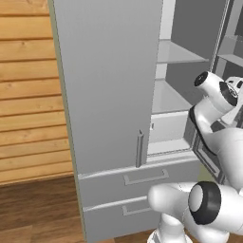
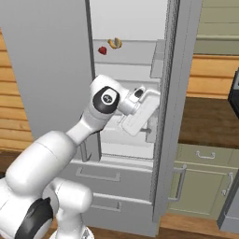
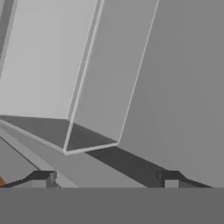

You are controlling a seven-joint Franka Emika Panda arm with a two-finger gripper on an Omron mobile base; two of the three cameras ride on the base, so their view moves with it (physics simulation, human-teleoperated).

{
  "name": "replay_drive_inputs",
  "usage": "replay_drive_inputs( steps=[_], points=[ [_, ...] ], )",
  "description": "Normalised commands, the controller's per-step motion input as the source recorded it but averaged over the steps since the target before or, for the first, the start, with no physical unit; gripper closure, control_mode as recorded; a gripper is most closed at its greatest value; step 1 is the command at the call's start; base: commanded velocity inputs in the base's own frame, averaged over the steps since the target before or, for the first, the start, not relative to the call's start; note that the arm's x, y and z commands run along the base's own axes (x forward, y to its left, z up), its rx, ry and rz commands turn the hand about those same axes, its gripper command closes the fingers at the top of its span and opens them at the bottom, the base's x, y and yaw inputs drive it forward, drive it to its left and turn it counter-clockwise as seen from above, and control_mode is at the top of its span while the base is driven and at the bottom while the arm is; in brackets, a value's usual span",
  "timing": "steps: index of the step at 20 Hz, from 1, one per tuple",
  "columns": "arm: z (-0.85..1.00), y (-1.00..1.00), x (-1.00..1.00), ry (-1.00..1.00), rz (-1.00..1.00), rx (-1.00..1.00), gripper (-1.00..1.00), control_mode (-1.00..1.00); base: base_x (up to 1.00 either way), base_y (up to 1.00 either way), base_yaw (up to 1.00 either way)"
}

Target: Take the strawberry from the fridge and place it on top of the pancake, located on the dining counter.

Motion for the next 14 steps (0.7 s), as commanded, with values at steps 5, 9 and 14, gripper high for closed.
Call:
replay_drive_inputs(
  steps=[5, 9, 14],
  points=[
    [0.0, 0.95, 0.0, -0.12, -0.02, 0.04, -1.0, -1.0, 0.0, 0.0, 0.0],
    [-0.32, 1.0, 0.06, 0.0, -0.04, 0.41, -1.0, -1.0, 0.0, 0.0, 0.0],
    [-0.44, 1.0, 0.06, -0.09, -0.11, 0.5, -1.0, -1.0, 0.0, 0.0, 0.0]
  ],
)
